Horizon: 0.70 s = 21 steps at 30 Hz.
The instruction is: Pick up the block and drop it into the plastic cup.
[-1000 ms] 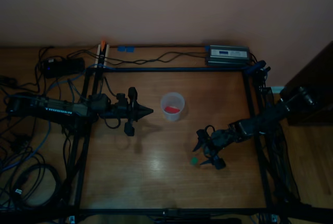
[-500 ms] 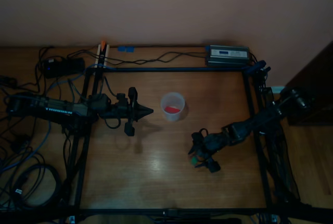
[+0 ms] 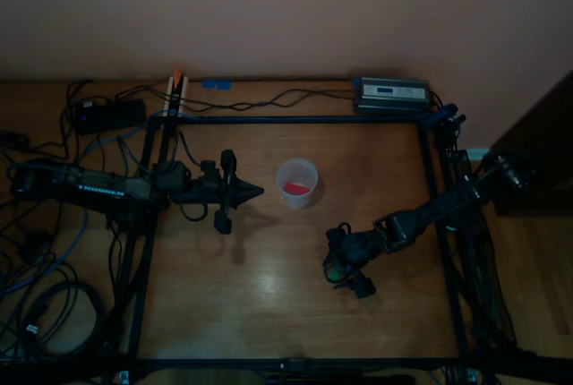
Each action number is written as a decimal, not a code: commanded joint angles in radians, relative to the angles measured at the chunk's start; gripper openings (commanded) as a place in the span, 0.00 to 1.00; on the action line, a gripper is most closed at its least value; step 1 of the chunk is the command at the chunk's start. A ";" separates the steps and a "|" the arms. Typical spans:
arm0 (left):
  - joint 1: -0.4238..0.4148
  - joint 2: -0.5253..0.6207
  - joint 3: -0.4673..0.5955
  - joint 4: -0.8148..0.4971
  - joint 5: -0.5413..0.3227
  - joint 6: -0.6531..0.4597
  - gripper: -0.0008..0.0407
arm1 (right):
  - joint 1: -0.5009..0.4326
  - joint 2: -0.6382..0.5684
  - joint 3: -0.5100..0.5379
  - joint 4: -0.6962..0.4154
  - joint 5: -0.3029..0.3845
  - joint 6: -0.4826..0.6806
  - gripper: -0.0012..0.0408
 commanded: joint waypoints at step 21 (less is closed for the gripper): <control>0.000 0.000 0.000 0.000 0.000 0.000 0.02 | -0.001 -0.002 0.000 -0.005 -0.002 0.004 0.06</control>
